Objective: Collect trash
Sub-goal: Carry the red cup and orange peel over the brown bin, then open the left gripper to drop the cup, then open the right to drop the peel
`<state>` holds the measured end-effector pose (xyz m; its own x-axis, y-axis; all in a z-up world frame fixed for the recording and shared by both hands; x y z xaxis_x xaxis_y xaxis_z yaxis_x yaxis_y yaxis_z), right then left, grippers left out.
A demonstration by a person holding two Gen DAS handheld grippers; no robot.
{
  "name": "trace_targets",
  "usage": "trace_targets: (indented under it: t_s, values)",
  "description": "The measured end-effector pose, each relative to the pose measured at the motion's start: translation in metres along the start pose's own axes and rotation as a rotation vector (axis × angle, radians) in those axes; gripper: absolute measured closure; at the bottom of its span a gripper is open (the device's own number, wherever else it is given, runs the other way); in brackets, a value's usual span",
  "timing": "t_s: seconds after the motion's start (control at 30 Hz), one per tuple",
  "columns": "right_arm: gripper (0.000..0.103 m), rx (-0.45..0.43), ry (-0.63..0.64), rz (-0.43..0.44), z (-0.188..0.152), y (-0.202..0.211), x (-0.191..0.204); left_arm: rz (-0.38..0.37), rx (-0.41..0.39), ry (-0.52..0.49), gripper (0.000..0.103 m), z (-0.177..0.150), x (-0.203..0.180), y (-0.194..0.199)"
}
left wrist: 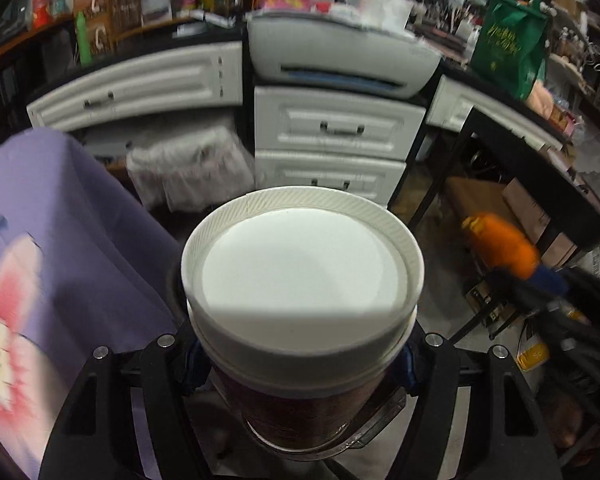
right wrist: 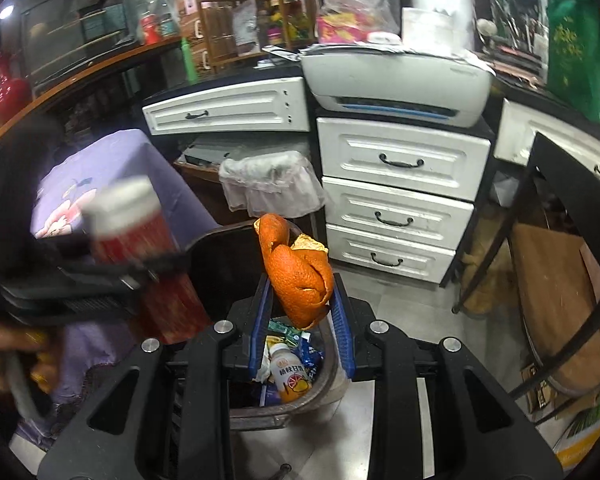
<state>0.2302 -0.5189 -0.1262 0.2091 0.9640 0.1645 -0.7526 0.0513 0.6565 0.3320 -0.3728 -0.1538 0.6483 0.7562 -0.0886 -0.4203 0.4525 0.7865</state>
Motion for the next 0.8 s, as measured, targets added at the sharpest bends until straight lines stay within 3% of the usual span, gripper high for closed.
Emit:
trace_targets:
  t_s: [0.17, 0.47, 0.8]
  values:
    - [0.073, 0.007, -0.026, -0.004, -0.005, -0.002, -0.013, 0.019, 0.078, -0.017, 0.034, -0.021, -0.006, -0.039]
    - [0.073, 0.025, -0.041, -0.005, -0.011, -0.010, -0.016, 0.050, 0.130, -0.091, 0.029, -0.033, -0.017, -0.057]
    - [0.073, 0.055, -0.041, 0.018, -0.012, -0.025, -0.007, 0.066, 0.057, -0.102, 0.020, -0.034, -0.019, -0.025]
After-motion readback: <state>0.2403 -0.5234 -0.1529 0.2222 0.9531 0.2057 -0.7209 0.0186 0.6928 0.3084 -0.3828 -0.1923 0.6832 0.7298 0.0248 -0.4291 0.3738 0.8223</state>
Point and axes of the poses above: each gripper's, at about its wrist camera, not at the fingertips, and y roughly against the way its jaws point, x to its left, z to its top, the point moved 4 cm from there along -y, roughly the way its jaws point, and after that the axes turned 1 degree about -y, right-handed, at the moved point
